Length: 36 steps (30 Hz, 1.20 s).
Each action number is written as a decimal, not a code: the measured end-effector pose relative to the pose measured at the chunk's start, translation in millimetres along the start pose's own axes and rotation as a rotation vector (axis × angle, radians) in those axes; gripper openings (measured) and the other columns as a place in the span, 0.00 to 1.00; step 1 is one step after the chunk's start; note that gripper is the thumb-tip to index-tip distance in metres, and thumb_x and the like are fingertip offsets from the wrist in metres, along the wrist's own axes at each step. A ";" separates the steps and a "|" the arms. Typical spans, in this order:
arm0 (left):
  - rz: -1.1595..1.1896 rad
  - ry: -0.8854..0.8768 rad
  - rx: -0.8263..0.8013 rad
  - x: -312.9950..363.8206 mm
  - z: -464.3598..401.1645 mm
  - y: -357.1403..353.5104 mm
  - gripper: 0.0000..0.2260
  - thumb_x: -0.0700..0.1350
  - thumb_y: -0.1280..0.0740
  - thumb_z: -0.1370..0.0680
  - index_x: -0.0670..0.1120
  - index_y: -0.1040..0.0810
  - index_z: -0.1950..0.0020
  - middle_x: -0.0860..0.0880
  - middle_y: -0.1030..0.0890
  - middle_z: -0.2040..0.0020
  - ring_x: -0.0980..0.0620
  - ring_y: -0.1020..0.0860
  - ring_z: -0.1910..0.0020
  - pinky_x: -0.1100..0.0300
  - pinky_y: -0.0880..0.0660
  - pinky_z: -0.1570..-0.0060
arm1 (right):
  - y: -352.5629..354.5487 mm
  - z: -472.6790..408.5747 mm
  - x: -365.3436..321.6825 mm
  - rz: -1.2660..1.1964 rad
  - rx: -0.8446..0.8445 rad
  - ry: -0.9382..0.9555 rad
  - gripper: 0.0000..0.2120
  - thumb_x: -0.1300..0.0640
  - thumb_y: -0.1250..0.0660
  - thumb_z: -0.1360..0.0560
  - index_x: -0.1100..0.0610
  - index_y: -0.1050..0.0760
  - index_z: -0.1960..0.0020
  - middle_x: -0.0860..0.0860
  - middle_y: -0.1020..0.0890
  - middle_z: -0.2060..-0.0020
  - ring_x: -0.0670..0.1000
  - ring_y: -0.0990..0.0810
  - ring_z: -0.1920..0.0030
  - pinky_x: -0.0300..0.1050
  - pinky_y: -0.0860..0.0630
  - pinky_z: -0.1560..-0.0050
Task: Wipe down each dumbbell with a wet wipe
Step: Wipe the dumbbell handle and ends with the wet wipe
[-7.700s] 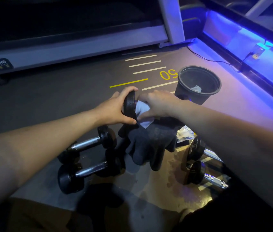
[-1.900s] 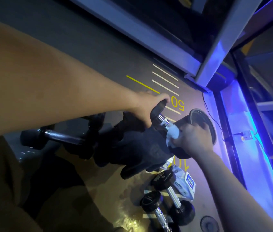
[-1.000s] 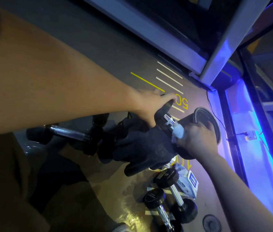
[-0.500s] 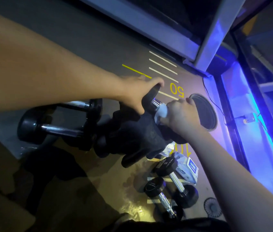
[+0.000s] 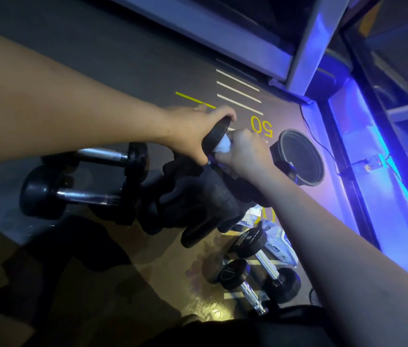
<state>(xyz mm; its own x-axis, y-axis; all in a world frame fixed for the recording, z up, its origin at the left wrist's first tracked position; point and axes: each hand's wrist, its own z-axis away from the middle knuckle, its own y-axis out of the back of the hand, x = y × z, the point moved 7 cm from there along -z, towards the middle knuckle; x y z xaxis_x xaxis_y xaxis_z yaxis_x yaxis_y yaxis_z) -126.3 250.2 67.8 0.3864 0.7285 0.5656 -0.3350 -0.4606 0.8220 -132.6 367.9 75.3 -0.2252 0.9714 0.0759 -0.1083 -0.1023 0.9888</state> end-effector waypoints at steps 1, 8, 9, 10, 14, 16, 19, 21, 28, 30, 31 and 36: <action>-0.005 0.004 -0.003 -0.2 0.2 0.5 0.42 0.50 0.22 0.33 0.59 0.43 0.26 0.49 0.32 0.47 0.49 0.31 0.55 0.57 0.32 0.57 | -1.2 0.3 1.3 0.026 -0.006 0.013 0.15 0.42 0.29 0.32 0.54 0.25 0.59 0.53 0.24 0.65 0.60 0.21 0.52 0.47 0.37 0.55; -0.055 0.024 -0.011 -2.4 -3.8 1.2 0.42 0.55 0.22 0.36 0.63 0.43 0.30 0.49 0.28 0.42 0.46 0.26 0.50 0.51 0.25 0.52 | -1.5 16.8 32.2 0.248 -0.033 0.032 0.18 0.36 0.33 0.31 0.52 0.29 0.59 0.53 0.24 0.62 0.59 0.23 0.53 0.50 0.34 0.43; -0.060 0.023 -0.014 -2.8 -4.8 1.0 0.43 0.55 0.22 0.37 0.63 0.43 0.30 0.48 0.27 0.41 0.45 0.24 0.47 0.49 0.23 0.49 | -3.2 17.5 38.0 0.281 -0.042 0.026 0.20 0.34 0.34 0.31 0.52 0.28 0.58 0.53 0.23 0.61 0.59 0.23 0.52 0.51 0.34 0.41; -0.069 0.025 -0.015 -3.1 -5.5 0.9 0.43 0.56 0.22 0.38 0.63 0.43 0.30 0.47 0.26 0.40 0.44 0.24 0.45 0.48 0.23 0.48 | -4.7 17.3 41.7 0.331 -0.046 0.029 0.22 0.32 0.35 0.31 0.52 0.27 0.57 0.53 0.22 0.60 0.59 0.22 0.52 0.52 0.35 0.39; -0.089 0.027 -0.009 -3.1 -6.2 1.8 0.43 0.56 0.21 0.37 0.63 0.43 0.30 0.47 0.25 0.38 0.43 0.23 0.43 0.47 0.23 0.46 | -3.3 21.5 60.6 0.486 -0.081 0.008 0.23 0.33 0.36 0.31 0.53 0.23 0.55 0.52 0.19 0.58 0.56 0.21 0.51 0.55 0.39 0.34; -0.084 0.028 -0.007 -3.9 -6.4 2.9 0.44 0.56 0.20 0.38 0.63 0.44 0.30 0.46 0.25 0.38 0.42 0.23 0.43 0.46 0.24 0.45 | 1.3 28.4 78.0 0.377 -0.124 -0.050 0.20 0.35 0.33 0.31 0.51 0.21 0.51 0.51 0.19 0.54 0.56 0.21 0.46 0.55 0.38 0.36; -0.080 0.031 -0.005 -3.4 -7.0 1.7 0.44 0.56 0.20 0.39 0.64 0.43 0.30 0.45 0.25 0.38 0.41 0.23 0.44 0.45 0.24 0.45 | 0.3 41.1 94.9 0.074 -0.144 -0.128 0.26 0.40 0.26 0.32 0.51 0.22 0.39 0.52 0.22 0.41 0.58 0.24 0.39 0.55 0.32 0.37; -0.066 0.032 -0.005 -2.4 -7.4 0.2 0.44 0.56 0.20 0.39 0.64 0.43 0.30 0.46 0.26 0.39 0.41 0.23 0.44 0.45 0.24 0.45 | -2.6 47.1 100.7 -0.141 -0.109 -0.178 0.28 0.47 0.23 0.33 0.54 0.24 0.36 0.56 0.27 0.39 0.59 0.25 0.43 0.50 0.28 0.45; -0.056 0.053 -0.014 2.6 -4.5 3.1 0.45 0.56 0.18 0.38 0.63 0.43 0.29 0.50 0.22 0.40 0.45 0.23 0.50 0.52 0.26 0.49 | -7.3 72.8 109.7 -0.562 -0.137 -0.356 0.29 0.57 0.24 0.33 0.50 0.30 0.34 0.55 0.25 0.46 0.61 0.19 0.56 0.54 0.19 0.73; -0.065 0.072 -0.019 4.6 -1.1 6.2 0.43 0.57 0.19 0.36 0.64 0.42 0.29 0.52 0.21 0.46 0.46 0.21 0.55 0.53 0.25 0.53 | -7.4 76.1 108.1 -0.614 -0.156 -0.392 0.31 0.59 0.25 0.32 0.49 0.31 0.32 0.55 0.27 0.44 0.62 0.19 0.56 0.54 0.20 0.76; -0.047 0.080 -0.025 6.0 1.1 8.3 0.41 0.58 0.20 0.34 0.64 0.41 0.29 0.53 0.20 0.51 0.46 0.19 0.60 0.52 0.22 0.55 | -6.6 77.3 107.3 -0.636 -0.161 -0.403 0.31 0.59 0.25 0.32 0.49 0.31 0.31 0.55 0.29 0.44 0.62 0.19 0.56 0.53 0.20 0.77; -0.099 0.081 0.011 12.6 6.9 20.1 0.31 0.63 0.30 0.27 0.67 0.38 0.26 0.56 0.20 0.46 0.51 0.19 0.67 0.56 0.21 0.54 | -5.6 79.6 105.9 -0.694 -0.165 -0.427 0.31 0.61 0.26 0.30 0.50 0.32 0.30 0.53 0.31 0.45 0.61 0.20 0.62 0.50 0.20 0.76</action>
<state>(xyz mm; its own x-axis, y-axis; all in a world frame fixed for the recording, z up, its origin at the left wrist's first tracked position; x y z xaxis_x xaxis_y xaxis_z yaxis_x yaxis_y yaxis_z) -122.3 246.7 91.9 0.3463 0.8089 0.4752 -0.2895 -0.3896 0.8743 -78.7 488.4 88.0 0.3286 0.8197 -0.4692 -0.2356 0.5523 0.7997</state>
